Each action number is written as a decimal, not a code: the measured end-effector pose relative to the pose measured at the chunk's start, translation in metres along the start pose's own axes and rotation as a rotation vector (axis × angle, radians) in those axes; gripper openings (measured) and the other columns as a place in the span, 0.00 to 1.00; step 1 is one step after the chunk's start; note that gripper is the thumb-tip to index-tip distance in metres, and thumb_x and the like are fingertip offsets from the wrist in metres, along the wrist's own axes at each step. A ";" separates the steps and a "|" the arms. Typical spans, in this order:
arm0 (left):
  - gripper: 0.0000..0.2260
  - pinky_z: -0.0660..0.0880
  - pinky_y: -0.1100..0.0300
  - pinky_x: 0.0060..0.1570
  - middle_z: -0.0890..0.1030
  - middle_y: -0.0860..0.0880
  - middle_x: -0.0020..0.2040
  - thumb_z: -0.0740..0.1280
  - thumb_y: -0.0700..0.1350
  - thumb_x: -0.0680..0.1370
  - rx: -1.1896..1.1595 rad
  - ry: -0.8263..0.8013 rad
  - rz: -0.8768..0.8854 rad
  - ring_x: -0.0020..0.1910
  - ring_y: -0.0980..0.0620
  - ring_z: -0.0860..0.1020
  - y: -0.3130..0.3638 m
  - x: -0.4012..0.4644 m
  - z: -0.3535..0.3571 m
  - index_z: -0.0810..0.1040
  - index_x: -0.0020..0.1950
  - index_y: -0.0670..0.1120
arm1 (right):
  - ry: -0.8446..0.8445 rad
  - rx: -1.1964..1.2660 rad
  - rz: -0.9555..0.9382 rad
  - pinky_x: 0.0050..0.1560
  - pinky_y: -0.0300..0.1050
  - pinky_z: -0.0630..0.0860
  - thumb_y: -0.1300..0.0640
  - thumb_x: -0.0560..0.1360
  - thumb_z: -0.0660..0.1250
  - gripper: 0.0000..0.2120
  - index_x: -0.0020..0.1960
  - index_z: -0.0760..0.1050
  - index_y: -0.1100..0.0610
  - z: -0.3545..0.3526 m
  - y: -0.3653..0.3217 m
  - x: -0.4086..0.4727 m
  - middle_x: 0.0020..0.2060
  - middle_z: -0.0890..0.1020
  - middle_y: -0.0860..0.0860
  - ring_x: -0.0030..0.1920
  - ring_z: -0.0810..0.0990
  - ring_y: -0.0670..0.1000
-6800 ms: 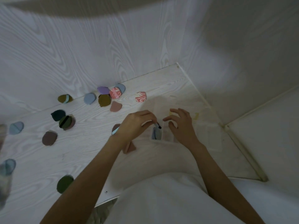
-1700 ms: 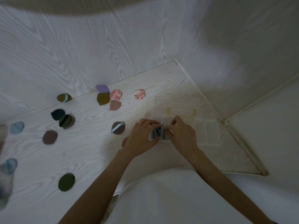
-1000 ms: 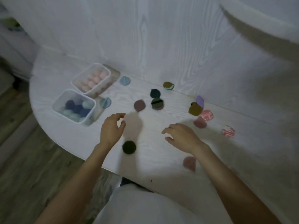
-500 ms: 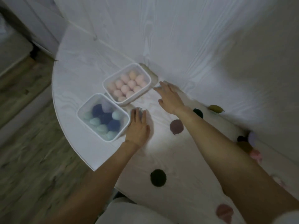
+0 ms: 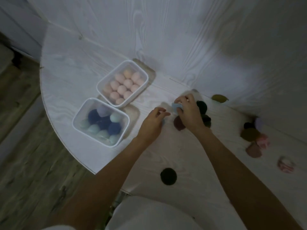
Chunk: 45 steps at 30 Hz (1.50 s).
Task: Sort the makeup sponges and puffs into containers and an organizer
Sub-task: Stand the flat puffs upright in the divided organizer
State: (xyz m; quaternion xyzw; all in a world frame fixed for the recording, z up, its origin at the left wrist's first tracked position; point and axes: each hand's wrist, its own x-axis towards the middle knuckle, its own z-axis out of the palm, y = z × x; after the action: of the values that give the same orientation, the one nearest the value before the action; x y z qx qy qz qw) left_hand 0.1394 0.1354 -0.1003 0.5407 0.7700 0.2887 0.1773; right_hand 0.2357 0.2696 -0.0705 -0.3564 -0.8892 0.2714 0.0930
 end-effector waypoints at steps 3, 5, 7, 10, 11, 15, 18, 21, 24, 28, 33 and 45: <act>0.19 0.73 0.49 0.53 0.73 0.38 0.61 0.67 0.36 0.71 0.029 0.038 -0.109 0.59 0.39 0.70 0.006 0.004 0.001 0.75 0.62 0.41 | 0.115 0.133 0.057 0.42 0.34 0.64 0.68 0.72 0.64 0.07 0.50 0.74 0.63 -0.015 0.001 -0.036 0.47 0.75 0.58 0.44 0.71 0.49; 0.21 0.68 0.48 0.59 0.71 0.37 0.63 0.68 0.41 0.73 0.101 -0.006 -0.187 0.61 0.37 0.68 0.005 0.007 -0.001 0.71 0.65 0.39 | 0.153 0.164 0.086 0.41 0.34 0.66 0.67 0.73 0.65 0.08 0.52 0.73 0.63 -0.017 0.000 -0.058 0.47 0.76 0.55 0.43 0.71 0.47; 0.19 0.64 0.51 0.61 0.68 0.37 0.65 0.65 0.44 0.75 0.223 -0.084 -0.223 0.62 0.37 0.66 0.005 0.008 -0.004 0.71 0.65 0.39 | 0.152 0.133 0.167 0.42 0.32 0.65 0.65 0.74 0.66 0.11 0.56 0.73 0.62 -0.014 0.002 -0.079 0.49 0.75 0.52 0.45 0.71 0.46; 0.15 0.65 0.53 0.58 0.69 0.39 0.65 0.63 0.41 0.76 0.262 -0.125 -0.265 0.62 0.39 0.66 0.006 0.003 -0.008 0.73 0.62 0.39 | 0.128 0.083 0.231 0.42 0.39 0.69 0.63 0.75 0.66 0.10 0.56 0.74 0.61 -0.008 0.007 -0.109 0.49 0.78 0.55 0.44 0.75 0.50; 0.14 0.66 0.53 0.56 0.70 0.39 0.63 0.63 0.40 0.76 0.251 -0.122 -0.270 0.60 0.40 0.67 0.006 0.000 -0.008 0.73 0.61 0.39 | 0.129 0.068 0.230 0.42 0.41 0.70 0.62 0.75 0.66 0.08 0.54 0.74 0.61 -0.007 0.009 -0.117 0.48 0.79 0.56 0.43 0.76 0.51; 0.08 0.71 0.52 0.40 0.76 0.44 0.48 0.65 0.44 0.77 0.180 -0.102 -0.223 0.46 0.43 0.75 0.026 -0.016 -0.015 0.71 0.52 0.42 | 0.184 0.053 0.256 0.39 0.45 0.72 0.63 0.73 0.67 0.06 0.50 0.75 0.60 -0.019 0.016 -0.157 0.44 0.79 0.56 0.41 0.76 0.52; 0.09 0.74 0.55 0.36 0.77 0.49 0.44 0.65 0.46 0.77 -0.082 -0.153 -0.201 0.37 0.49 0.77 0.063 -0.039 -0.012 0.68 0.53 0.45 | 0.245 0.060 0.277 0.38 0.47 0.74 0.63 0.72 0.68 0.07 0.50 0.75 0.59 -0.036 0.023 -0.197 0.43 0.79 0.55 0.40 0.77 0.55; 0.11 0.79 0.59 0.40 0.77 0.51 0.49 0.66 0.46 0.77 -0.338 -0.310 -0.156 0.39 0.54 0.80 0.112 -0.065 0.009 0.69 0.58 0.49 | 0.323 0.122 0.410 0.40 0.48 0.76 0.61 0.73 0.68 0.10 0.54 0.74 0.58 -0.055 0.039 -0.250 0.45 0.80 0.53 0.42 0.79 0.53; 0.14 0.78 0.65 0.43 0.77 0.51 0.52 0.68 0.43 0.76 -0.464 -0.439 -0.095 0.44 0.56 0.79 0.160 -0.079 0.038 0.70 0.59 0.51 | 0.417 0.164 0.497 0.42 0.44 0.76 0.61 0.74 0.67 0.12 0.57 0.72 0.58 -0.075 0.056 -0.302 0.47 0.81 0.54 0.42 0.79 0.53; 0.16 0.76 0.71 0.41 0.77 0.48 0.53 0.69 0.37 0.74 -0.500 -0.505 0.094 0.43 0.65 0.77 0.233 -0.099 0.086 0.73 0.60 0.47 | 0.607 0.198 0.668 0.44 0.27 0.72 0.63 0.74 0.67 0.13 0.58 0.73 0.57 -0.110 0.083 -0.380 0.48 0.81 0.55 0.40 0.79 0.52; 0.13 0.77 0.63 0.39 0.79 0.47 0.47 0.70 0.41 0.74 -0.397 -0.505 0.312 0.40 0.53 0.78 0.314 -0.121 0.143 0.74 0.57 0.45 | 0.787 0.264 0.859 0.38 0.37 0.73 0.62 0.74 0.68 0.14 0.58 0.72 0.56 -0.142 0.118 -0.457 0.42 0.79 0.51 0.39 0.78 0.50; 0.10 0.76 0.57 0.36 0.81 0.44 0.49 0.72 0.33 0.67 0.203 -0.528 1.073 0.47 0.44 0.78 0.373 -0.105 0.208 0.82 0.45 0.45 | 0.866 0.321 0.811 0.34 0.25 0.72 0.62 0.74 0.67 0.13 0.58 0.72 0.59 -0.158 0.165 -0.500 0.46 0.80 0.53 0.39 0.77 0.47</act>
State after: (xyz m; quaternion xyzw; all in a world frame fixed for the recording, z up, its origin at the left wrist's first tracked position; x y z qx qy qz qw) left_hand 0.5701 0.1828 -0.0272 0.9210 0.3438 0.1188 0.1396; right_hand 0.7530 0.0921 -0.0150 -0.7258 -0.5122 0.2463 0.3875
